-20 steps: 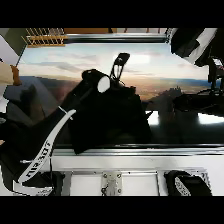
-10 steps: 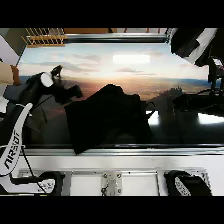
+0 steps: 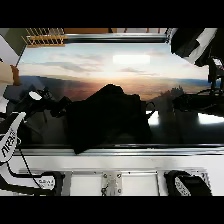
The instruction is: Fold the clothes and pants, and hang the long-sleeved shirts on hangers.
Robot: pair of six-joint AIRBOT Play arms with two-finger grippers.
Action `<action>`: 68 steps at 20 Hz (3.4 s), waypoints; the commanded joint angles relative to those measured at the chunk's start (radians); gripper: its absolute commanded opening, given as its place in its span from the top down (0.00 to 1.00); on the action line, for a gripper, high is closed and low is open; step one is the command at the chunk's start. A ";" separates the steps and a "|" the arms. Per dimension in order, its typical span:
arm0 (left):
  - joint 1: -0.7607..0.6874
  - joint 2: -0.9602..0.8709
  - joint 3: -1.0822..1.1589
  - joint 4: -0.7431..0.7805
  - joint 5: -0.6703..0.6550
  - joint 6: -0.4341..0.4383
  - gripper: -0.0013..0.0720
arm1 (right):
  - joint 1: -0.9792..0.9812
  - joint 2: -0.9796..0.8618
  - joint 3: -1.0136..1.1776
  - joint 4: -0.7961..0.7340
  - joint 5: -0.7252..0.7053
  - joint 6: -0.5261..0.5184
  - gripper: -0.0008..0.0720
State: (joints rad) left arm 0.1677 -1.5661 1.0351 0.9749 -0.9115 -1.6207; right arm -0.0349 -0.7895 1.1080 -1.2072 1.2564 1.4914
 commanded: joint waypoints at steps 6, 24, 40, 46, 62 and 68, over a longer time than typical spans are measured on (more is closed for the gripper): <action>0.018 -0.018 0.102 0.015 -0.107 0.131 0.05 | 0.001 -0.001 0.001 0.000 0.000 0.000 0.95; -0.060 -0.019 0.009 -0.027 0.048 0.188 0.97 | 0.001 -0.154 0.001 0.057 -0.025 0.000 0.95; -0.031 -0.019 0.180 -0.026 -0.090 0.193 0.97 | 0.025 -1.107 0.481 0.222 -0.138 -0.229 0.08; -0.031 -0.019 0.180 -0.025 -0.091 0.193 0.97 | 0.106 -1.167 0.512 0.262 -0.123 -0.232 0.08; 0.000 0.368 0.462 -0.025 -0.050 0.193 0.97 | 0.109 -0.708 0.659 0.187 -0.220 -0.250 0.96; -0.009 0.724 0.752 -0.025 -0.028 0.193 0.97 | 0.112 -0.256 0.679 0.217 -0.220 -0.226 0.96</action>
State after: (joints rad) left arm 0.1600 -0.9928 1.6726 0.9474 -0.9516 -1.4269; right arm 0.0780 -1.2423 1.7763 -0.9947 1.0397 1.2427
